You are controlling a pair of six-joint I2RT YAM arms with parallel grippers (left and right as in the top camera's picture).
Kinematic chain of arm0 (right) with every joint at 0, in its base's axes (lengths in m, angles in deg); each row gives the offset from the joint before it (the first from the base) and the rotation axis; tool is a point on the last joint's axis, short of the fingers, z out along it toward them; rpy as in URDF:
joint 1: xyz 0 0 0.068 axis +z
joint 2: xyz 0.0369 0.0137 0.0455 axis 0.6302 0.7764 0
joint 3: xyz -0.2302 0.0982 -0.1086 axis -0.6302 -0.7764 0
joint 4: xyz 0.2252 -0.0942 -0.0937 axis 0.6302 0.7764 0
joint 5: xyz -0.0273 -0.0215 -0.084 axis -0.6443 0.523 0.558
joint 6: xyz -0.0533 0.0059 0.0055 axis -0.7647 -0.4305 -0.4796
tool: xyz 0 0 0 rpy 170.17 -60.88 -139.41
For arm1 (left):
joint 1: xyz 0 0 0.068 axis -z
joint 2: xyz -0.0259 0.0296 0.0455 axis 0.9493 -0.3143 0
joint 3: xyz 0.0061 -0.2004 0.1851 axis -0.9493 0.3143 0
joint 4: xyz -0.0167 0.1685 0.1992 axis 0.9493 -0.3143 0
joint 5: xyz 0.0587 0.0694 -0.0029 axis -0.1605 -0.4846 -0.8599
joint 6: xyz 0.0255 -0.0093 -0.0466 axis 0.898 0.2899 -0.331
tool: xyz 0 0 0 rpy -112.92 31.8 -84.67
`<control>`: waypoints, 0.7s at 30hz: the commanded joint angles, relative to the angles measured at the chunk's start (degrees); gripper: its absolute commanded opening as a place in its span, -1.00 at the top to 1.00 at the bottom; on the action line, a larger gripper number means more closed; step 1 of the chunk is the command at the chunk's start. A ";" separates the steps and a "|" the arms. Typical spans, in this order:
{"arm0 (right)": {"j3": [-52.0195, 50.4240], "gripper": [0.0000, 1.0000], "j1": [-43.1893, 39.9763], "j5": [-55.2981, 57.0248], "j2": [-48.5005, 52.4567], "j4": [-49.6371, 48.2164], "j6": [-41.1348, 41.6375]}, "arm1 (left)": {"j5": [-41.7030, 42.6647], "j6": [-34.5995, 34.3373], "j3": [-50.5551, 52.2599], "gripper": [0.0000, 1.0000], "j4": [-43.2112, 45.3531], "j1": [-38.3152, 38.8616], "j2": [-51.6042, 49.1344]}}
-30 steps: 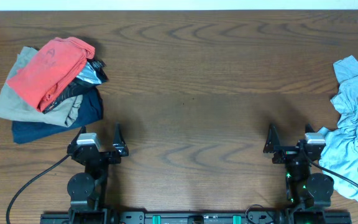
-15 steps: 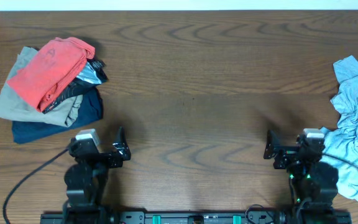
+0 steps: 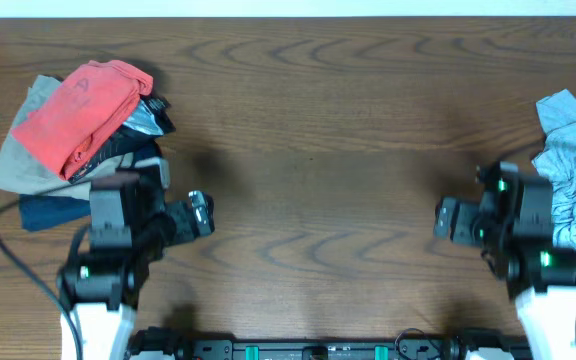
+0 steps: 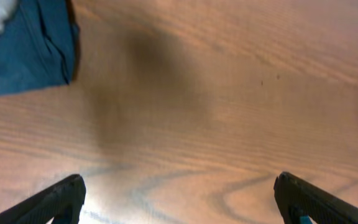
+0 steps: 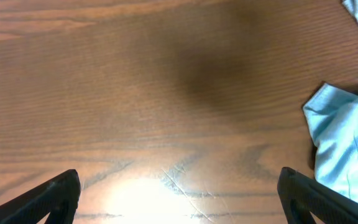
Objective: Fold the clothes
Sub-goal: 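Grasp the crumpled light-blue T-shirt with the right gripper and drag it to center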
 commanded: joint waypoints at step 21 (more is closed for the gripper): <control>3.50 0.21 -23.91 21.44 39.28 -3.93 17.79 | 1.20 0.96 -4.39 -0.96 -1.62 -0.26 -8.55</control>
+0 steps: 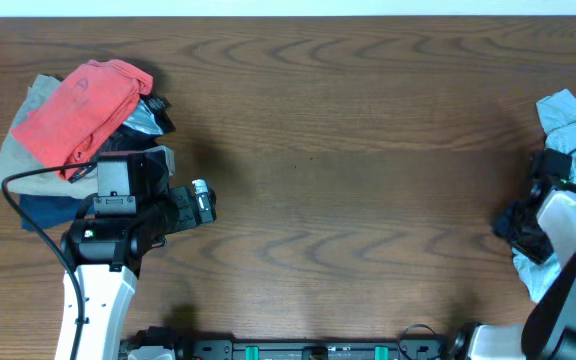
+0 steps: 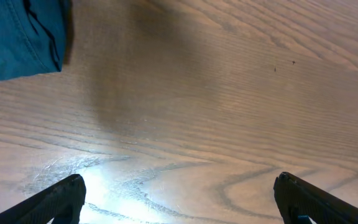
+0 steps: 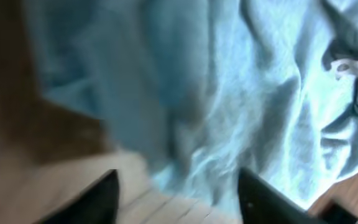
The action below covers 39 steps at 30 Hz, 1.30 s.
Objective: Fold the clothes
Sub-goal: 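Grasp the crumpled light-blue T-shirt with the right gripper and drag it to center, then grasp the shirt edge with the left gripper and pull it leftward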
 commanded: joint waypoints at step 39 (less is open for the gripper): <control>3.08 -0.99 25.59 -34.53 -14.99 -9.44 -14.32 | 1.25 -8.52 -1.01 -0.97 5.40 2.16 -1.60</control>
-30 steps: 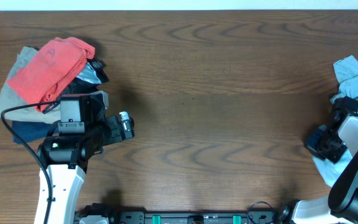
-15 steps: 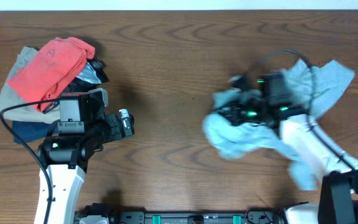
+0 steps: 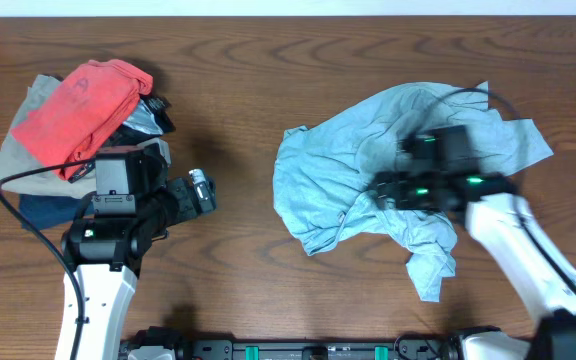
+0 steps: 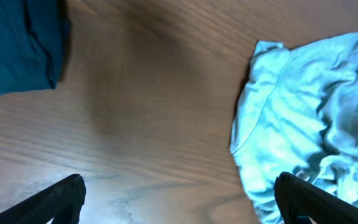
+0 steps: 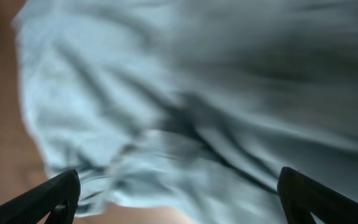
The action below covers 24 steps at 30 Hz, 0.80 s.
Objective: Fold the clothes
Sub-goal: 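Grasp the shirt edge with the left gripper and pull it leftward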
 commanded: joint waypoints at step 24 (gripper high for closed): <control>1.88 -0.99 -21.05 7.96 -10.84 17.31 -0.66 | 4.17 -11.96 -0.98 -0.04 29.62 28.89 -41.29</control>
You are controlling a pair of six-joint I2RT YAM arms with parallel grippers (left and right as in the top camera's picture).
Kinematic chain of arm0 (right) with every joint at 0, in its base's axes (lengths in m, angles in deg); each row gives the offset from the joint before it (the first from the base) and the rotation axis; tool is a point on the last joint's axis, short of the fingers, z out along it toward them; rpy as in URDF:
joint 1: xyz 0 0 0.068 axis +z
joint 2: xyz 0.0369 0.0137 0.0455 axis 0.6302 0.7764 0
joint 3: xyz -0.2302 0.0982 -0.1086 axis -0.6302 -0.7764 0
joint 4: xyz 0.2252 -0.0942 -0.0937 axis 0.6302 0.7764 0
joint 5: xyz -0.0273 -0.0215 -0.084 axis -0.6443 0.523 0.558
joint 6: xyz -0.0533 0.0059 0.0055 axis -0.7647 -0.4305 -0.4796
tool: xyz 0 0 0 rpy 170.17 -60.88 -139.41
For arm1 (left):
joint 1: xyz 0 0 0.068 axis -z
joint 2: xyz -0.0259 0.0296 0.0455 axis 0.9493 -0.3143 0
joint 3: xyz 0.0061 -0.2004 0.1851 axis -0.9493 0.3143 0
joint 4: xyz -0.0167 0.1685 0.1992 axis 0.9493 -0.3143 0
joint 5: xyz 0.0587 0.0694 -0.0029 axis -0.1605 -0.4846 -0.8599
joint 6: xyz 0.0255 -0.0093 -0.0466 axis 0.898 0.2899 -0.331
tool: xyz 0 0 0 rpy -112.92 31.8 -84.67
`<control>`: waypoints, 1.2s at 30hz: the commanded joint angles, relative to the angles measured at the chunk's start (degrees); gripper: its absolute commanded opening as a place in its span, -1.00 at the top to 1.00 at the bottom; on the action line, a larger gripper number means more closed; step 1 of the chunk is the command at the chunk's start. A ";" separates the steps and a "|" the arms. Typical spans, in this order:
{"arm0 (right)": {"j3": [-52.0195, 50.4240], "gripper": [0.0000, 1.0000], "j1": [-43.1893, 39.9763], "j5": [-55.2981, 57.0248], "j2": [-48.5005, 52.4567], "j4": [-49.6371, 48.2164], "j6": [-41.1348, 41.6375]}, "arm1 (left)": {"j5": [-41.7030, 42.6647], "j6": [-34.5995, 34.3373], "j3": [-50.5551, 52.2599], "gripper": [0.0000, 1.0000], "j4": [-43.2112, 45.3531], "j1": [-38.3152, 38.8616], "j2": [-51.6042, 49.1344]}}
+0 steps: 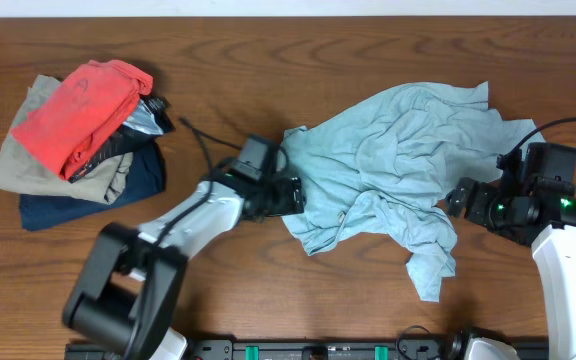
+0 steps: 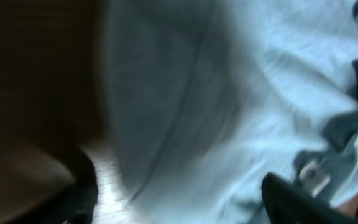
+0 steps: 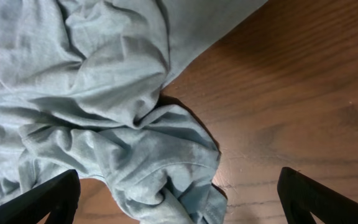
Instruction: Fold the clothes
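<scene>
A crumpled light blue shirt (image 1: 398, 165) lies right of the table's middle. My left gripper (image 1: 293, 195) has reached across to the shirt's left edge. In the blurred left wrist view the blue cloth (image 2: 229, 93) fills the picture and the left gripper (image 2: 179, 199) stands open over it. My right gripper (image 1: 456, 198) hovers at the shirt's right side. In the right wrist view it (image 3: 179, 202) is open, above a bunched fold of the shirt (image 3: 160, 168) and bare wood.
A pile of clothes (image 1: 78, 125) sits at the far left: a red piece on top, grey and navy pieces beneath. A dangling sleeve end (image 1: 428, 275) of the shirt points toward the front edge. Brown wood table (image 1: 268, 80) lies around them.
My left gripper has gone from beside the pile to the shirt's left edge. My right gripper has moved from over the shirt's middle to its right side. Both stay open.
Both grippers were open over bare wood, the shirt bunched at the table's right edge. Then the right gripper was down on that shirt. Later the shirt lay spread right of centre under the right gripper. Now the grippers flank it, left and right.
</scene>
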 commanded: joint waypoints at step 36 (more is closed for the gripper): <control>0.70 -0.99 -0.44 4.02 -0.55 1.68 -0.42 | -8.07 11.08 -22.58 -0.96 -33.92 -11.63 -6.34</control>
